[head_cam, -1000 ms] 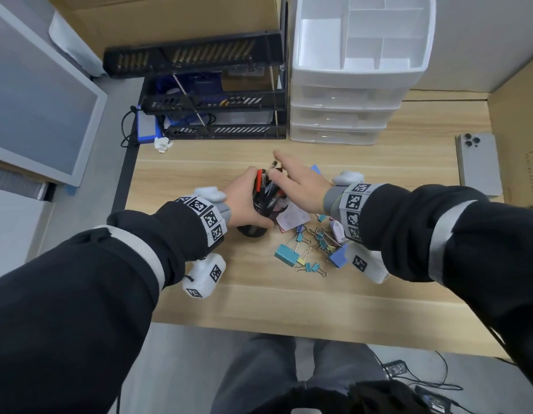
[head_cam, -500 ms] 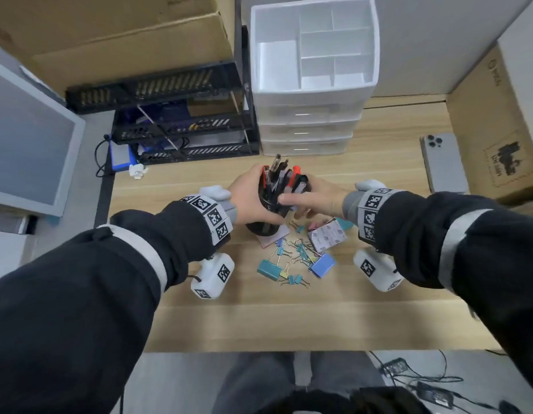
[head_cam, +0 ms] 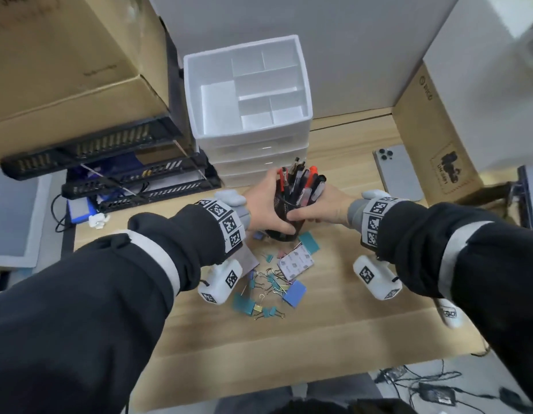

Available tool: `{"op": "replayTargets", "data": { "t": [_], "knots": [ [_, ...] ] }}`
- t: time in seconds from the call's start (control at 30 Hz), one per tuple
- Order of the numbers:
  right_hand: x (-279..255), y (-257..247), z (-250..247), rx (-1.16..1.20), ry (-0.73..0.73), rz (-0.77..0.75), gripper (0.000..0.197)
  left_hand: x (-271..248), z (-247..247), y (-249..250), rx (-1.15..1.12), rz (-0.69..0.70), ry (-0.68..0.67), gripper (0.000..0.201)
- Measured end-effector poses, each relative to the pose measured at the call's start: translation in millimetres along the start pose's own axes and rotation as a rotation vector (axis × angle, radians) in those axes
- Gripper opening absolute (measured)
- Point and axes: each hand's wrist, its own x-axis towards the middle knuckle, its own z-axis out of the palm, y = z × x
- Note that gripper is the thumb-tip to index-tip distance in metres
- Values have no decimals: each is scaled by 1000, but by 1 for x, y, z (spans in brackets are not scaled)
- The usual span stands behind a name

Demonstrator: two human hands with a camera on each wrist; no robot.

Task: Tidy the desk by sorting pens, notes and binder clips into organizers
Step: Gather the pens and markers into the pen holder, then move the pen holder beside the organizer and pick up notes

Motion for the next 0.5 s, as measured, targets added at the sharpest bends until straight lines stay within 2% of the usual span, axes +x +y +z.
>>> {"op": "replayTargets", "data": {
  "t": [0.07,0.13,0.23,0.3,0.37,0.5],
  "knots": [
    [3,5,-16,-46,89,34,15,12,0,3,67,-29,-73,121],
    [8,15,-30,-89,184,86,27,18,1,-1,81,-87,-124,111],
    [20,27,-57,-153,320,145,43,27,-2,-15,92,-182,-114,95],
    [32,31,-73,-161,435,160,62,32,-7,-28,115,-253,-130,84],
    [40,29,-82,-145,533,129,72,32,-10,-40,186,-299,-180,71],
    [77,26,-88,-146,548,136,87,33,-12,-66,229,-371,-182,45]
  ]
}}
